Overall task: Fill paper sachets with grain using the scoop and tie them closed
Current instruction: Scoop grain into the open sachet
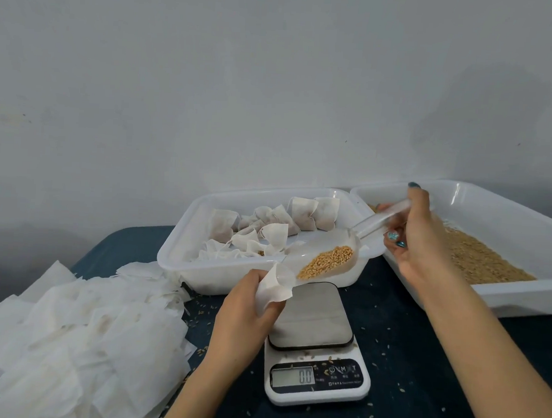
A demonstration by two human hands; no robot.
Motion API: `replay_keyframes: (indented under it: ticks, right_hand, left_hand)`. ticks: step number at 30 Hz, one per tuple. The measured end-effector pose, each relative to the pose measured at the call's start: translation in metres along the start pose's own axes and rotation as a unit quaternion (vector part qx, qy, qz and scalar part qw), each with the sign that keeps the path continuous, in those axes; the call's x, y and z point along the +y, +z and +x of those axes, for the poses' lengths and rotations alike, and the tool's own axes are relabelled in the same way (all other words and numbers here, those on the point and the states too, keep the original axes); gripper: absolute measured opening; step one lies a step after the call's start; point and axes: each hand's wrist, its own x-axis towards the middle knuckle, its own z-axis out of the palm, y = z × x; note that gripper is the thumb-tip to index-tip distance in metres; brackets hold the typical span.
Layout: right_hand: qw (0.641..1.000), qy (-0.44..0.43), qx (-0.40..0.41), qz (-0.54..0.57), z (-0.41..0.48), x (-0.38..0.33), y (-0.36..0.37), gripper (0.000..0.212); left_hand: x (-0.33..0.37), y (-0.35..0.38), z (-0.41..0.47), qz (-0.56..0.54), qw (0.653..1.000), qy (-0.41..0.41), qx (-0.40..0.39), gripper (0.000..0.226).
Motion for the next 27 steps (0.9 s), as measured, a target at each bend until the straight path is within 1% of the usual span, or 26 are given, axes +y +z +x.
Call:
replay_keyframes:
  ticks: [2, 4, 7, 10, 13, 19, 27]
  right_hand:
    - [0.999, -0.025, -0.018, -0.022, -0.006, -0.003, 0.004, 0.063]
    - [0.997, -0.054, -0.039, -0.041, -0.01, -0.007, 0.01, 0.063]
    - [0.992, -0.089, -0.065, -0.056, -0.015, -0.014, 0.02, 0.06]
    - [0.987, -0.109, -0.083, -0.082, -0.019, -0.021, 0.027, 0.061]
    - [0.984, -0.118, -0.083, -0.103, -0.021, -0.027, 0.032, 0.061]
    - [0.976, -0.151, -0.092, -0.128, -0.029, -0.036, 0.038, 0.064]
    - [0.964, -0.225, -0.079, -0.12, -0.036, -0.046, 0.039, 0.07]
  left_hand:
    - [0.001, 0.0, 0.0, -0.006, 1.0, 0.005, -0.001, 0.014]
    - [0.004, 0.0, -0.001, -0.012, 1.0, 0.006, -0.006, 0.014]
    - [0.004, 0.0, -0.001, -0.012, 1.0, 0.003, -0.01, 0.026]
    - [0.006, 0.001, -0.002, -0.024, 1.0, 0.004, -0.016, 0.032]
    - [0.008, 0.002, -0.002, -0.052, 0.998, 0.002, -0.018, 0.037]
    - [0.01, 0.003, -0.004, -0.094, 0.995, 0.001, -0.036, 0.024]
    - [0.011, 0.005, -0.003, -0.109, 0.993, -0.007, -0.035, 0.023]
